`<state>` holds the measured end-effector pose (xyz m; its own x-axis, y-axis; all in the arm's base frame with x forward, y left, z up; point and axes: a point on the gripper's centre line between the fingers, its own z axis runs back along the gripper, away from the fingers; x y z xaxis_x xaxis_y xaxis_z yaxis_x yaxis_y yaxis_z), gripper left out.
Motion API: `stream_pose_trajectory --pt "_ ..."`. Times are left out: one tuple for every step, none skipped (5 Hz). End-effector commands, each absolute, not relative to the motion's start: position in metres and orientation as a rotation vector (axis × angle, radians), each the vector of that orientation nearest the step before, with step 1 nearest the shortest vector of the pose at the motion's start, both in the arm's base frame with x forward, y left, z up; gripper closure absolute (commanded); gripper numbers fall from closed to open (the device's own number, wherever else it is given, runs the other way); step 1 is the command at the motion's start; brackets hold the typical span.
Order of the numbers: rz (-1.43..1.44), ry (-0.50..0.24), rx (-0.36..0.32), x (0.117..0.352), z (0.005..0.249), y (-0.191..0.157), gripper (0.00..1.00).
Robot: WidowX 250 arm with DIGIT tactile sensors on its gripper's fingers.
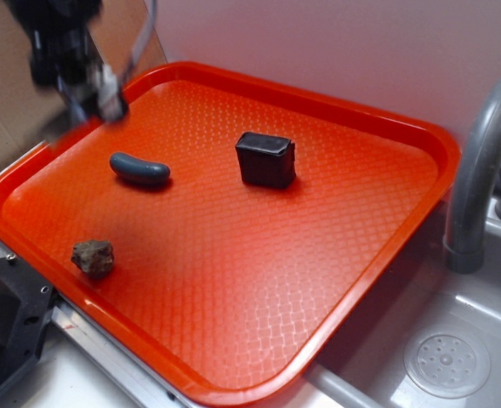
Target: Grab the wood chip.
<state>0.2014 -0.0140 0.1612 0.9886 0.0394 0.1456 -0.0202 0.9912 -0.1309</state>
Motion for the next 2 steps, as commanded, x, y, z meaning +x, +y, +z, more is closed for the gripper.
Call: stream_pose_trajectory --pt "0.140 -0.228 -0.139 0.2191 0.2255 -0.0004 1.00" --pt "0.132 -0.211 -0.123 0.2211 0.2164 -0.0049 1.00"
